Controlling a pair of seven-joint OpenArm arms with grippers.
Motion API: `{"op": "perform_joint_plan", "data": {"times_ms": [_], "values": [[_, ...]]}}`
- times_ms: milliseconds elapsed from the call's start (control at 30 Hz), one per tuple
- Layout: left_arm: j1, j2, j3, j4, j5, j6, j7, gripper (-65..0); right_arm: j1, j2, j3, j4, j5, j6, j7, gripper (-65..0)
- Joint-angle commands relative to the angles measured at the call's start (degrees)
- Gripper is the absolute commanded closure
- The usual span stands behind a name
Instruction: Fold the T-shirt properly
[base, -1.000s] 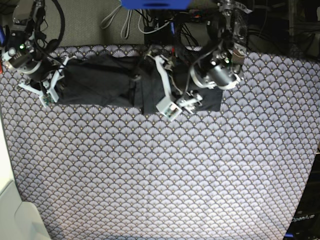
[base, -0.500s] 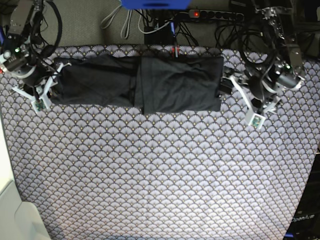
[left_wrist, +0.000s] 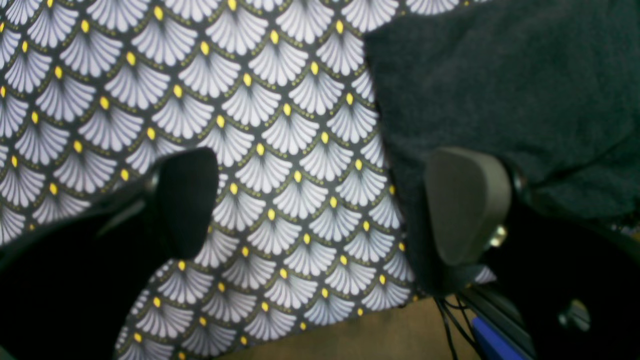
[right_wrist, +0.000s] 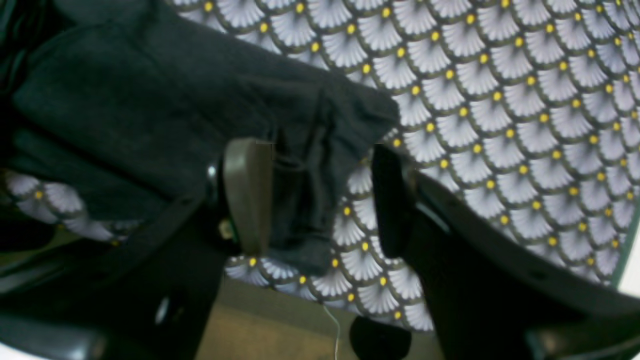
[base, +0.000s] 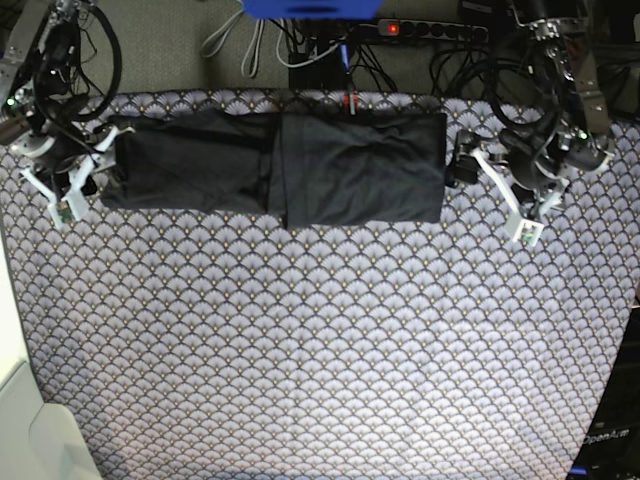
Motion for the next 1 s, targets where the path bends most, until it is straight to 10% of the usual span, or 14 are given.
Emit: {"op": "perform_joint_plan", "data": {"times_ms": [0,967], "values": [[-0.5,-0.5,-0.3,1.0,-0.5,-0.1,-0.9,-65.0,0.3,0.7,0.3,-0.7,0.6,-0.2,0.7,-33.3],[-0.9,-0.4,-0.3,1.0,-0.5,-0.1,-0.8,-65.0,7.7,0.1,0.7,-22.7,0.7,-0.2,0.6,-33.2]]}}
